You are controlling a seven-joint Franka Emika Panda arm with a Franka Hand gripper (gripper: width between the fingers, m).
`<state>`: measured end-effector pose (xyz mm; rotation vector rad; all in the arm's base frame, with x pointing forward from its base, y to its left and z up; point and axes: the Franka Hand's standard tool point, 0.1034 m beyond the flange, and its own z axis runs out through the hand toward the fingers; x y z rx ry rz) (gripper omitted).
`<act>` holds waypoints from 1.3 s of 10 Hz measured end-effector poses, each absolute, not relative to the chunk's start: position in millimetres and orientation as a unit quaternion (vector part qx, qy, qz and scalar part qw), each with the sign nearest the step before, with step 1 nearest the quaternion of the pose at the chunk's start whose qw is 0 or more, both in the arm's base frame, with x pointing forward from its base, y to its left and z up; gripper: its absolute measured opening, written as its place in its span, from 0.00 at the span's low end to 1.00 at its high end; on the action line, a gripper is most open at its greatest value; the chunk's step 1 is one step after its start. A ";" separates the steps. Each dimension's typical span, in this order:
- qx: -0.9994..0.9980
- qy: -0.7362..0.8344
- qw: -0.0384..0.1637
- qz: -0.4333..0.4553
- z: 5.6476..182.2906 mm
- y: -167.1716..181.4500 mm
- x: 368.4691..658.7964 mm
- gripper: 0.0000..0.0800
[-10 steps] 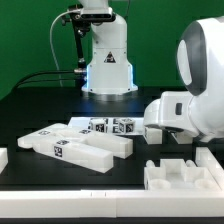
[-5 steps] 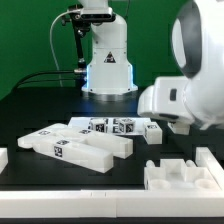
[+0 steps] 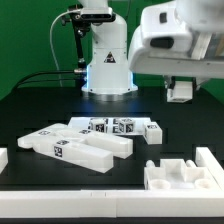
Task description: Assemble chair
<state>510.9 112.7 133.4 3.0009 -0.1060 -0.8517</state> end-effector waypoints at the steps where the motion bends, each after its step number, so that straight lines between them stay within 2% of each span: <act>1: 0.971 -0.035 0.006 -0.239 133.3 113.6 511.4 0.36; 2: 0.976 -0.034 0.002 -0.215 133.0 114.9 516.3 0.36; 3: 0.984 -0.017 -0.009 -0.179 138.2 116.7 540.6 0.36; 5: 0.994 -0.011 -0.021 -0.106 161.0 115.3 581.5 0.36; 6: 0.997 -0.015 -0.023 -0.077 161.2 121.0 575.7 0.36; 9: 0.999 -0.012 -0.035 0.031 156.4 124.7 583.5 0.36; 10: 0.997 -0.010 -0.036 0.061 145.9 122.7 591.0 0.36; 11: 0.994 -0.001 -0.038 0.103 143.3 117.9 612.7 0.36; 12: 0.987 0.019 -0.036 0.154 144.5 113.1 632.9 0.36; 13: 0.980 0.025 -0.037 0.193 147.0 111.9 641.5 0.36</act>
Offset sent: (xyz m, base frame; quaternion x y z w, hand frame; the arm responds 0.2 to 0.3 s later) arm 0.1000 -0.0079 0.0430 -0.0002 0.1531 -0.1106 0.9820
